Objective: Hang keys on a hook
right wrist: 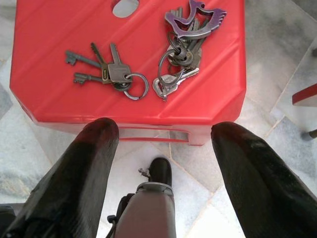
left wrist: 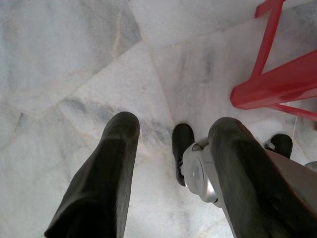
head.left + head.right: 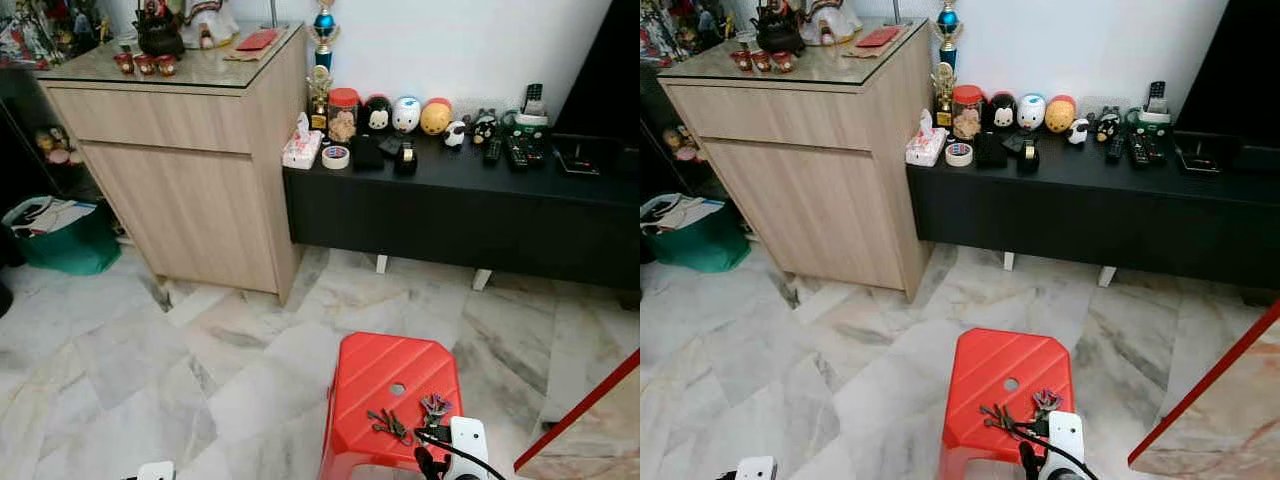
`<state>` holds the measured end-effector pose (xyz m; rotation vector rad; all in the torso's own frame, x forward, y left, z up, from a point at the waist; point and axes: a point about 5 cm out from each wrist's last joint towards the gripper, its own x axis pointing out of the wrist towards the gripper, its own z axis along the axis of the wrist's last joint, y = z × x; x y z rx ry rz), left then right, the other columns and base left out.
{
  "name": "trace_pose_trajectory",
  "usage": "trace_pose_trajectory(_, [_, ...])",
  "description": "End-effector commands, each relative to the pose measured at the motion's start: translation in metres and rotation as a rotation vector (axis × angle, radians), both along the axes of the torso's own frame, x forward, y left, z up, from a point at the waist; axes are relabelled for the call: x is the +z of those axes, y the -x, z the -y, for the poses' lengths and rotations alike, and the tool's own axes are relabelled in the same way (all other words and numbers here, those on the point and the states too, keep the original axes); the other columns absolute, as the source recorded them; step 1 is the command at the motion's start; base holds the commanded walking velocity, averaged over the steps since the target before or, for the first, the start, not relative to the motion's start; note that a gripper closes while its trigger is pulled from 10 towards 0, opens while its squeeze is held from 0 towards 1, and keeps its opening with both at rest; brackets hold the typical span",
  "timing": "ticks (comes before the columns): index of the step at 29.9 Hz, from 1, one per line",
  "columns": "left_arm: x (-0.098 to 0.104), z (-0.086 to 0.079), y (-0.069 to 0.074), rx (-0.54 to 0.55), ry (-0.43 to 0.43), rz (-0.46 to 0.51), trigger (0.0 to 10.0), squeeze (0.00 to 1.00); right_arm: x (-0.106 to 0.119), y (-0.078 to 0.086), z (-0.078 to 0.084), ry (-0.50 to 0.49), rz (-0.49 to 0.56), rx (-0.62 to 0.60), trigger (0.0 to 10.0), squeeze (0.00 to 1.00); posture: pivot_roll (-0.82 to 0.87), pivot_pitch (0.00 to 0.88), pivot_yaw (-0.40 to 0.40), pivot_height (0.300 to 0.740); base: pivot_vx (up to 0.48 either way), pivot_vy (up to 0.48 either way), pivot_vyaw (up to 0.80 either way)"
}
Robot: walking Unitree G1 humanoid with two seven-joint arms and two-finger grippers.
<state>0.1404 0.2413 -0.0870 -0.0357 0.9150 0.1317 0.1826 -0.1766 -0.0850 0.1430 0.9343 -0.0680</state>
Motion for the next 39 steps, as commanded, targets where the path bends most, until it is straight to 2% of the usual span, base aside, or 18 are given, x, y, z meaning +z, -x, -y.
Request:
trace_pose_trajectory(1, [-0.003, 0.0, 0.006, 0.0, 0.001, -0.028, 10.0, 0.0, 0.0, 0.0, 0.002, -0.003, 0.008, -0.025, 10.0, 0.0, 0.0, 0.0, 0.009, 0.74, 0.0, 0.0, 0.0])
trace_pose_trajectory(11, [-0.004, 0.004, 0.006, 0.013, 0.007, -0.018, 10.0, 0.0, 0.004, -0.003, 0.015, 0.059, 0.034, -0.033, 10.0, 0.0, 0.0, 0.0, -0.011, 0.74, 0.0, 0.0, 0.0])
trace_pose_trajectory(16, [-0.001, 0.004, 0.004, 0.041, -0.013, 0.046, 10.0, 0.0, 0.012, -0.015, 0.021, 0.093, 0.113, -0.038, 10.0, 0.0, 0.0, 0.0, -0.021, 0.74, 0.0, 0.0, 0.0])
trace_pose_trajectory(18, [0.001, 0.004, 0.003, 0.061, -0.022, 0.087, 10.0, 0.0, 0.02, -0.025, 0.022, 0.11, 0.191, -0.039, 10.0, 0.0, 0.01, 0.0, -0.024, 0.74, 0.0, 0.0, 0.0])
trace_pose_trajectory(19, [0.003, 0.004, 0.001, 0.08, -0.025, 0.128, 10.0, 0.0, 0.029, -0.037, 0.022, 0.113, 0.274, -0.036, 10.0, 0.0, 0.01, 0.0, -0.027, 0.74, 0.0, 0.0, 0.0])
trace_pose_trajectory(20, [0.003, 0.004, 0.001, 0.08, -0.025, 0.128, 10.0, 0.0, 0.029, -0.037, 0.022, 0.113, 0.274, -0.036, 10.0, 0.0, 0.01, 0.0, -0.027, 0.74, 0.0, 0.0, 0.0])
trace_pose_trajectory(21, [0.006, 0.004, 0.0, 0.097, -0.021, 0.171, 10.0, 0.0, 0.04, -0.049, 0.022, 0.112, 0.361, -0.025, 10.0, 0.0, 0.01, 0.0, -0.028, 0.74, 0.0, 0.0, 0.0])
trace_pose_trajectory(24, [0.009, 0.004, -0.003, 0.099, -0.017, 0.232, 10.0, 0.0, 0.059, -0.067, 0.02, 0.124, 0.498, 0.003, 10.0, 0.0, 0.01, 0.0, -0.026, 0.74, 0.0, 0.0, 0.0])
trace_pose_trajectory(25, [0.01, 0.004, -0.003, 0.1, -0.014, 0.24, 10.0, 0.0, 0.061, -0.069, 0.02, 0.128, 0.516, 0.011, 10.0, 0.0, 0.01, 0.0, -0.026, 0.74, 0.0, 0.0, 0.0])
trace_pose_trajectory(26, [0.012, 0.004, -0.004, 0.107, -0.01, 0.268, 10.0, 0.0, 0.071, -0.076, 0.018, 0.128, 0.584, 0.018, 10.0, 0.0, 0.0, 0.0, -0.024, 0.74, 0.0, 0.0, 0.0])
trace_pose_trajectory(28, [0.013, 0.004, -0.005, 0.101, -0.015, 0.291, 10.0, 0.0, 0.077, -0.079, 0.017, 0.125, 0.628, 0.009, 10.0, 0.0, 0.0, 0.0, -0.027, 0.74, 0.0, 0.0, 0.0])
trace_pose_trajectory(30, [0.023, 0.005, -0.019, 0.063, -0.044, 0.37, 10.0, 0.0, 0.08, -0.078, 0.015, 0.123, 0.661, 0.014, 10.0, 0.0, -0.01, 0.0, -0.028, 0.74, 0.0, 0.0, 0.0])
trace_pose_trajectory(31, [0.047, 0.008, -0.054, 0.028, -0.075, 0.536, 10.0, 0.0, 0.081, -0.077, 0.014, 0.127, 0.676, 0.02, 10.0, 0.0, -0.01, 0.0, -0.029, 0.74, 0.0, 0.0, 0.0])
trace_pose_trajectory(32, [0.067, 0.012, -0.077, 0.007, -0.092, 0.658, 10.0, 0.0, 0.081, -0.075, 0.013, 0.129, 0.686, 0.023, 10.0, 0.0, -0.01, 0.0, -0.03, 0.74, 0.0, 0.0, 0.0])
trace_pose_trajectory(33, [0.086, 0.017, -0.091, -0.006, -0.096, 0.761, 10.0, 0.0, 0.082, -0.073, 0.012, 0.129, 0.696, 0.019, 10.0, 0.0, 0.0, 0.0, -0.031, 0.74, 0.0, 0.0, 0.0])
trace_pose_trajectory(34, [0.098, 0.021, -0.097, -0.017, -0.098, 0.827, 10.0, 0.0, 0.082, -0.071, 0.012, 0.129, 0.704, 0.016, 10.0, 0.0, 0.0, 0.0, -0.031, 0.74, 0.0, 0.0, 0.0])
trace_pose_trajectory(39, [0.113, 0.028, -0.096, -0.029, -0.094, 0.917, 10.0, 0.0, 0.083, -0.063, 0.01, 0.117, 0.722, 0.004, 10.0, 0.0, 0.0, 0.0, -0.034, 0.74, 0.0, 0.0, 0.0])
